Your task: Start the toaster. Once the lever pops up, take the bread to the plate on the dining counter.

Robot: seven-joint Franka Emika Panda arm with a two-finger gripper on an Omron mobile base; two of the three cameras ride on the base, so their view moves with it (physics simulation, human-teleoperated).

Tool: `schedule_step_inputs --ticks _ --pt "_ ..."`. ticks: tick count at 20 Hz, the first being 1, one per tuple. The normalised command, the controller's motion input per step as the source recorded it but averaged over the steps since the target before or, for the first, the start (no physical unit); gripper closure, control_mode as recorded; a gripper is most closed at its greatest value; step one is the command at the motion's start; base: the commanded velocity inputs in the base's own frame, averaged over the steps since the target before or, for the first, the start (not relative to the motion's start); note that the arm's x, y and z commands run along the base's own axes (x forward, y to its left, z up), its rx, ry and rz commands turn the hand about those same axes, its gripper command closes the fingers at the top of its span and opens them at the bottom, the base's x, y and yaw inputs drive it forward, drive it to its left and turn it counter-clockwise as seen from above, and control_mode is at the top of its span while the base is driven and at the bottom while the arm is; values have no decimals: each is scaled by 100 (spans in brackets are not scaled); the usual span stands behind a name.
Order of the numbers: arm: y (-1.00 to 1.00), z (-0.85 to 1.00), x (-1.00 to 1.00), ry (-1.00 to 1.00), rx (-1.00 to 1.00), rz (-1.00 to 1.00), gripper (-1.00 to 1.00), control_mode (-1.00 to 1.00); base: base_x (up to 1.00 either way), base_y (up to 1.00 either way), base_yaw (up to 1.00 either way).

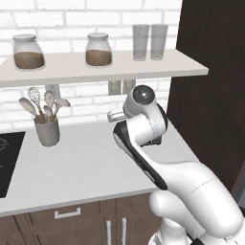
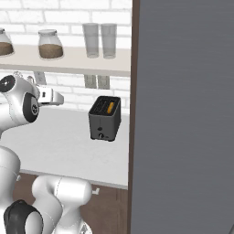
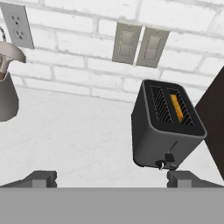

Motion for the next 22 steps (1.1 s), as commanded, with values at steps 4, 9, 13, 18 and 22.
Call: schedule_step_inputs --ticks 4,9,13,18,22 --pt "0 0 0 0 0 0 -100 -100 0 0 0" --pt "0 0 0 0 0 0 -100 -100 0 0 0" --pt "0 0 0 0 0 0 -100 -100 0 0 0" --pt "0 0 0 0 0 0 -100 -100 0 0 0" --pt "0 0 0 0 0 0 -100 -100 0 0 0"
